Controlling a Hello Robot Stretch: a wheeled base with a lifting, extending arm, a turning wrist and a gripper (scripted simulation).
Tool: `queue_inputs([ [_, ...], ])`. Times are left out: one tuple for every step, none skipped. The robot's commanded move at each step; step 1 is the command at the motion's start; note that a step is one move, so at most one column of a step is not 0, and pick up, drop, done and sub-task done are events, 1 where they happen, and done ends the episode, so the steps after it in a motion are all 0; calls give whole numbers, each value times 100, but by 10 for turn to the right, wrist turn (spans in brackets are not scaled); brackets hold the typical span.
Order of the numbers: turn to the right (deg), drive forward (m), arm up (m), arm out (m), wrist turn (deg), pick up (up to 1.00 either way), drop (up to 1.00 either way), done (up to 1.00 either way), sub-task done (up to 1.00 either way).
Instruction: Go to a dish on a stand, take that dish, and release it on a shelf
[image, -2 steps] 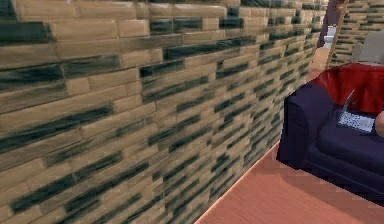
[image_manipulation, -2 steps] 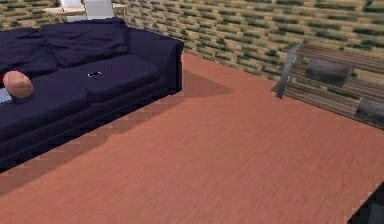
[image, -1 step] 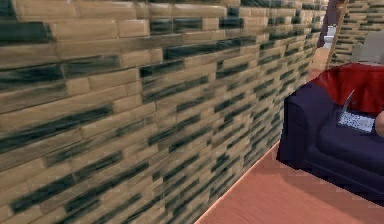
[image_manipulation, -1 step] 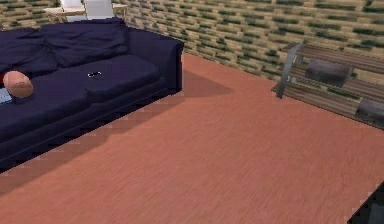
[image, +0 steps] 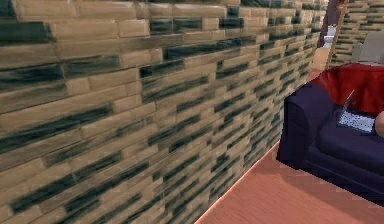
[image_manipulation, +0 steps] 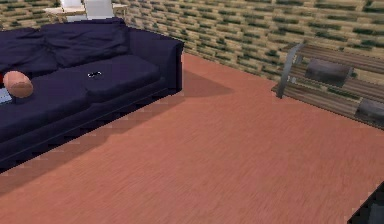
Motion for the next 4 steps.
queue_inputs([
  [-450,0,0,0,0,0,0,0,0],
  [-450,0,0,0,0,0,0,0,0],
  [0,20,0,0,0,0,0,0,0],
  [-180,0,0,0,0,0,0,0,0],
])
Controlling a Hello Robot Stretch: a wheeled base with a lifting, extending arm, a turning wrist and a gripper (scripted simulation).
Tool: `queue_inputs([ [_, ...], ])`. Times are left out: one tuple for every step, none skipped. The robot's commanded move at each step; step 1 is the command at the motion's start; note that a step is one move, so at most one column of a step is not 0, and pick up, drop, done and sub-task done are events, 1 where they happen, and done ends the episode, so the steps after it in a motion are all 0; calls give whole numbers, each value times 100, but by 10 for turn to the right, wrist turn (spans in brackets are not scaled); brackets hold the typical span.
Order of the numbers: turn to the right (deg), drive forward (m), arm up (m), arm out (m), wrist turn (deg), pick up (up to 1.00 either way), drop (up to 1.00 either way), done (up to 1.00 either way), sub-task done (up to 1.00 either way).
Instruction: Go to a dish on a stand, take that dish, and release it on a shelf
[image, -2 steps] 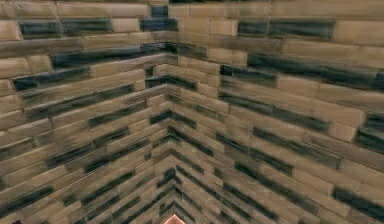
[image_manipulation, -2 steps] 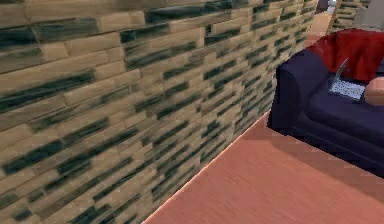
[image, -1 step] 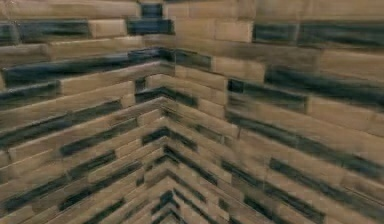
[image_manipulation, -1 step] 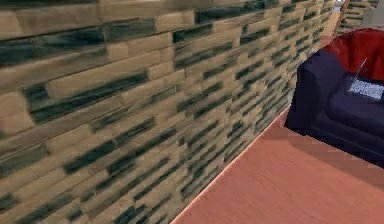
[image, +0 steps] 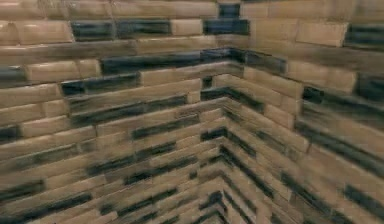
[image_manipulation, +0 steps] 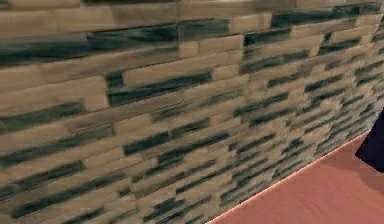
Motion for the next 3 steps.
queue_inputs([
  [0,45,0,0,0,0,0,0,0],
  [450,0,0,0,0,0,0,0,0],
  [450,0,0,0,0,0,0,0,0],
])
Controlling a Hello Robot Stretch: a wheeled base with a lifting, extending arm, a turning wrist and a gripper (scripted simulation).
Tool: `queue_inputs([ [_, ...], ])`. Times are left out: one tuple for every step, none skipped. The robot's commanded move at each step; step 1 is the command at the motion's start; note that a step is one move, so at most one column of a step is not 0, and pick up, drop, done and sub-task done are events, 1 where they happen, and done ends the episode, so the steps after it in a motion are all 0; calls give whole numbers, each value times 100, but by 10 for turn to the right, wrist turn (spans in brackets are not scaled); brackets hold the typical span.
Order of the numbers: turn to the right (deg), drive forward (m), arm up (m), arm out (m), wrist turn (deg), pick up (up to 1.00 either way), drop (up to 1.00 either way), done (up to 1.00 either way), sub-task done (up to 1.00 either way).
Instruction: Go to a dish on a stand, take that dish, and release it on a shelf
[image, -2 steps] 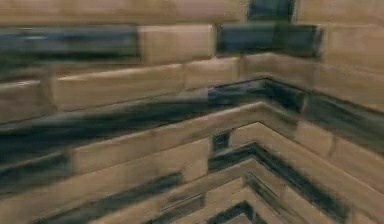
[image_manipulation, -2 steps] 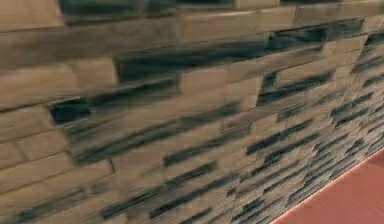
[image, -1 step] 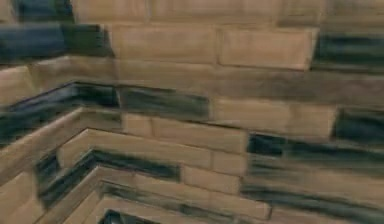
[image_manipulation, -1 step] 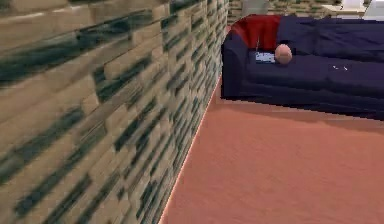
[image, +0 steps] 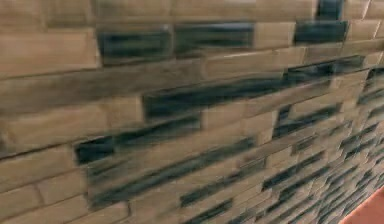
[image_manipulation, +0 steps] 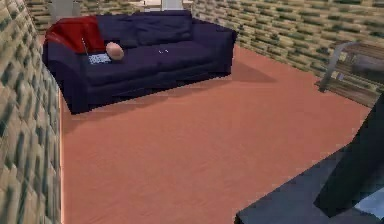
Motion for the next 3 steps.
queue_inputs([
  [450,0,0,0,0,0,0,0,0],
  [120,0,0,0,0,0,0,0,0],
  [0,0,50,0,0,0,0,0,0],
])
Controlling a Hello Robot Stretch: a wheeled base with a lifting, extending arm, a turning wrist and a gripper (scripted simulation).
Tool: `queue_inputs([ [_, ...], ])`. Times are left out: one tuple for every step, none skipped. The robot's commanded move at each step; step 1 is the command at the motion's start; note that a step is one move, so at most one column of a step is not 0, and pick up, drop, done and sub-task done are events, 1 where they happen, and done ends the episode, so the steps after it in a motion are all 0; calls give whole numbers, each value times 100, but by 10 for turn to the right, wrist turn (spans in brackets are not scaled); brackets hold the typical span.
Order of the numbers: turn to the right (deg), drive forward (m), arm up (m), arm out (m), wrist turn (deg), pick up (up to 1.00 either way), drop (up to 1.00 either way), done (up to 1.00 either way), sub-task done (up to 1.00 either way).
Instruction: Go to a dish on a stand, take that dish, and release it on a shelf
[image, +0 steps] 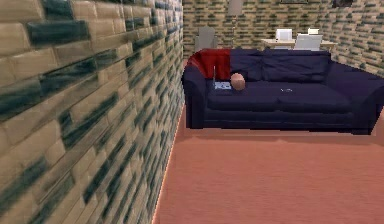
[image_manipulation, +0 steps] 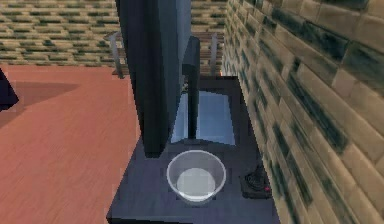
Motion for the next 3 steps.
queue_inputs([
  [0,0,38,0,0,0,0,0,0],
  [0,0,0,10,0,0,0,0,0],
  [0,0,0,0,450,0,0,0,0],
])
